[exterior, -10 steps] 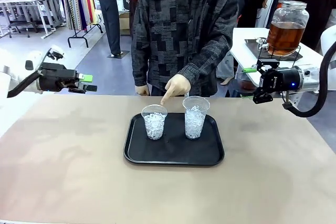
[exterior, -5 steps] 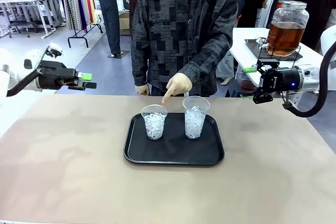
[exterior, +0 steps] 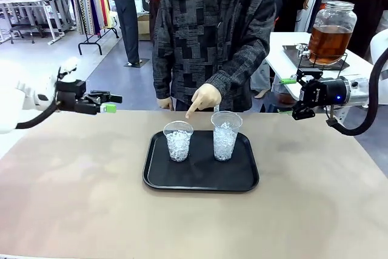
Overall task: Pour the drink into the iced cup.
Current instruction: Pick up the iced cup indicated by the human and present it to them.
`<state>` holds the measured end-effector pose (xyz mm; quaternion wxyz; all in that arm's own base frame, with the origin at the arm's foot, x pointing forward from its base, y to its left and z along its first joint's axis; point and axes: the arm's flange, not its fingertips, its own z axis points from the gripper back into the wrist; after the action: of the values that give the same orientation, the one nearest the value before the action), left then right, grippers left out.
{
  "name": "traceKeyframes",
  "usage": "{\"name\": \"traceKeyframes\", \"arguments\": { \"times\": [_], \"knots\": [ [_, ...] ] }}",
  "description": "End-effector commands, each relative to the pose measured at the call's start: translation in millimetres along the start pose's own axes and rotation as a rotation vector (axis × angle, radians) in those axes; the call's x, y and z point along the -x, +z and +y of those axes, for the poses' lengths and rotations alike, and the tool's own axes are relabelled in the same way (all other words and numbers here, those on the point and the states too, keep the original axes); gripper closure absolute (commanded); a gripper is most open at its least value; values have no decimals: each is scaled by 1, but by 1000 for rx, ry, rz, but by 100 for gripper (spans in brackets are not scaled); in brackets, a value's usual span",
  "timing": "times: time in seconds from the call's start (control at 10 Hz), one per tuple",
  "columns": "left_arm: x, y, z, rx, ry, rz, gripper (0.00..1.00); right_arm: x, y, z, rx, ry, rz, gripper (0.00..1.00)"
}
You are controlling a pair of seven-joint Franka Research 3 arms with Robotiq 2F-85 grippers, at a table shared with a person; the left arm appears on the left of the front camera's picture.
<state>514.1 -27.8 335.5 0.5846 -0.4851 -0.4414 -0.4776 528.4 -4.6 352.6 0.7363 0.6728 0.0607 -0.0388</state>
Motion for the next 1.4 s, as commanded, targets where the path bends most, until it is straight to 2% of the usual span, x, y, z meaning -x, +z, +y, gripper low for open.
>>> {"name": "traceKeyframes", "arguments": {
  "times": [0.0, 0.7, 0.8, 0.9, 1.3],
  "knots": [
    [16, -7, -7, -73, -103, -17, 0, 0, 1, 0, 1, 5, -3, 0],
    [20, -4, -4, -37, -101, 4, 0, 0, 1, 0, 1, 5, -3, 0],
    [25, -7, -3, -48, -172, 6, 0, 0, 1, 0, 1, 5, -3, 0],
    [30, -17, -4, -50, -227, 12, 0, 0, 1, 0, 1, 5, -3, 0],
    [39, -56, 0, -30, -181, 75, 0, 0, 1, 0, 1, 5, -3, 0]
  ]
}}
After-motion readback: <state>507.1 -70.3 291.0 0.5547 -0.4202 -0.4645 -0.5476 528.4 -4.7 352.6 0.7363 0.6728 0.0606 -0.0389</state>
